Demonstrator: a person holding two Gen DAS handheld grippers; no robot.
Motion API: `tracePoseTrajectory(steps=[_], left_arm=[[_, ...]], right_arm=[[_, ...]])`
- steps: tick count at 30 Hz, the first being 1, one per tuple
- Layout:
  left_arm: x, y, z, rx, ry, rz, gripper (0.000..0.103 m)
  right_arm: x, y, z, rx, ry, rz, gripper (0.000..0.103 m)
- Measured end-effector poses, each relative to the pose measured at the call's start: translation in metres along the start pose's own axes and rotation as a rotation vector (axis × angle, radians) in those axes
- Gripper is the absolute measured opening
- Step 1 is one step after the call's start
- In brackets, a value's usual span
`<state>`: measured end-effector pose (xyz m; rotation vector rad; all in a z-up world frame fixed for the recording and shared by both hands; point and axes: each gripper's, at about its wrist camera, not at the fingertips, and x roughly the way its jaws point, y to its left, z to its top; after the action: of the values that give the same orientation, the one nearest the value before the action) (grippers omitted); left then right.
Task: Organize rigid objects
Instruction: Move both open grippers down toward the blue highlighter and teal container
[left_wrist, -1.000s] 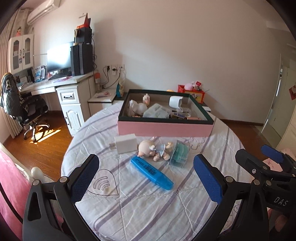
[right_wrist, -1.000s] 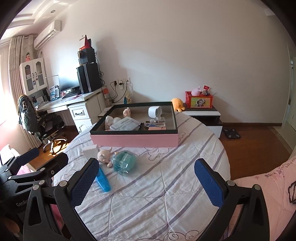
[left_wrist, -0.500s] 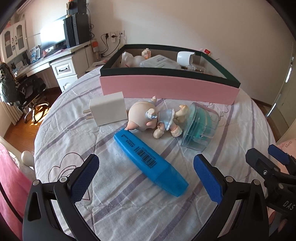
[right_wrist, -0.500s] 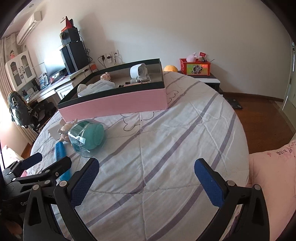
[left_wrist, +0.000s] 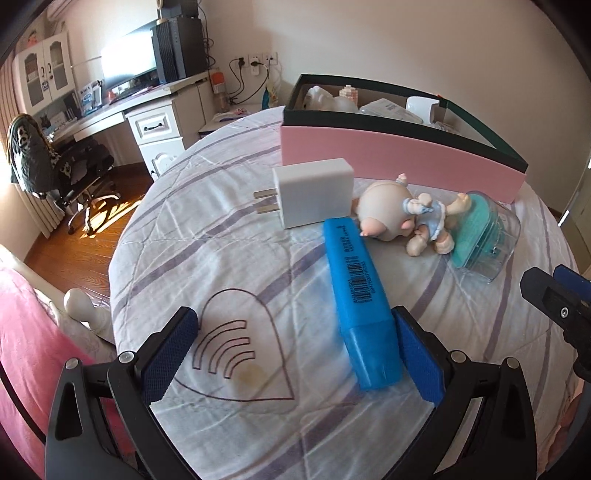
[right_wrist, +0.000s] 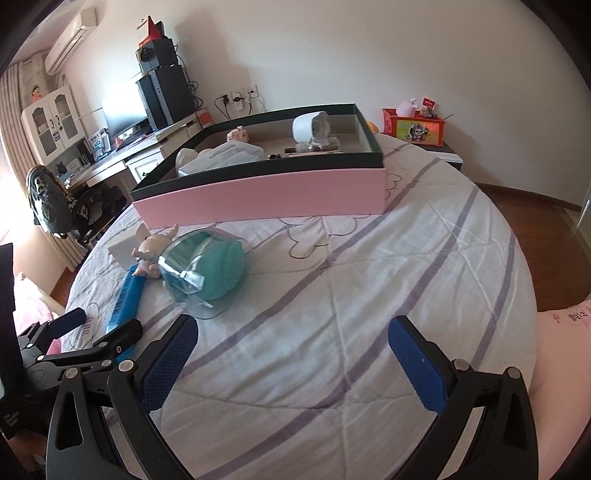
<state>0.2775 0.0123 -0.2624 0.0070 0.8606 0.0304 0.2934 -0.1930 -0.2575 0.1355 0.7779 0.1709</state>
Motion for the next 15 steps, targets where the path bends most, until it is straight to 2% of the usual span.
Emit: tracePoseTrajectory(steps=[5,13,14,15], left_arm=[[-0.001,0.015,0.000,-0.024,-0.010,-0.007,0.103],[0.002,0.012,0.003,0.004,-0.023,-0.030,0.103],[0.002,0.011,0.004,0.005,-0.025,-0.031,0.103],[0.002,0.011,0.005,0.005,-0.030,-0.035,0.103]], right_arm=[[0.014,0.019,0.011,-0.016,0.011,0.013,0.103],[0.043,0.031,0.025,-0.027,0.036,0.037,0.103],[0.045,0.030,0.026,-0.027,0.046,0.041,0.098],[0.047,0.029,0.027,-0.028,0.051,0.045,0.087]])
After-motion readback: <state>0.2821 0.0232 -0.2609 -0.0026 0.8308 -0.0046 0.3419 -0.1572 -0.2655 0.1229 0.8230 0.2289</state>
